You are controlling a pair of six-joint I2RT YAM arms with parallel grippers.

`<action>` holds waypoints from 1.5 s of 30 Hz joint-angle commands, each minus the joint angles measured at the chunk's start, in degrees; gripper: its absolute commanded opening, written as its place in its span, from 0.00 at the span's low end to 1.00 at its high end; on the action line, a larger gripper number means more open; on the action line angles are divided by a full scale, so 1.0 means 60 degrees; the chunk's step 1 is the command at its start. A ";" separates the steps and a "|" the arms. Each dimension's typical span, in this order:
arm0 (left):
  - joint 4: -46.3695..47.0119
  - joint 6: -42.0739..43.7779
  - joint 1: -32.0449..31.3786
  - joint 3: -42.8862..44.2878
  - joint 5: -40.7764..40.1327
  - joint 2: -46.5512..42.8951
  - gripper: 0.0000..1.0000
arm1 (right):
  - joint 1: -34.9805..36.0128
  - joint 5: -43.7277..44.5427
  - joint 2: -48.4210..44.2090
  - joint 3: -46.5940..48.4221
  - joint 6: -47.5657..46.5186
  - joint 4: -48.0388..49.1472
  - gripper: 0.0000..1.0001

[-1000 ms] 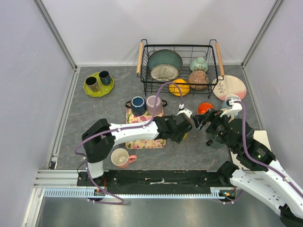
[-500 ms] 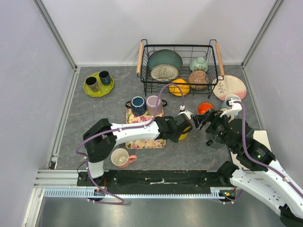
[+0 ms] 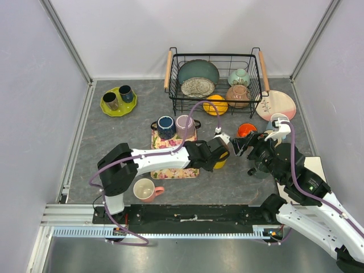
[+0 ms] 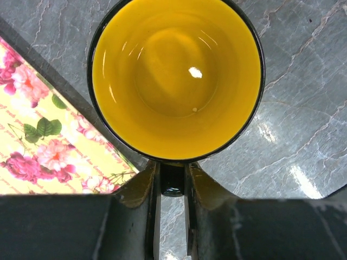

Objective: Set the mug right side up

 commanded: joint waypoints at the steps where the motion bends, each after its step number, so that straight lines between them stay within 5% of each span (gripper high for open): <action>1: 0.0677 -0.0098 0.0020 -0.0424 -0.0252 -0.1224 0.02 | -0.0005 0.0635 -0.0139 0.0345 -0.0192 0.0022 0.89; 18: 0.2185 0.0208 0.0694 -0.1450 0.1152 -0.3994 0.02 | -0.0019 0.2761 -0.1252 0.0758 -0.0266 -0.1312 0.90; 45: 0.2946 0.0370 0.0738 -0.0820 0.2457 -0.3775 0.02 | -0.0005 0.2645 -0.2864 -0.1762 0.0042 -0.0389 0.90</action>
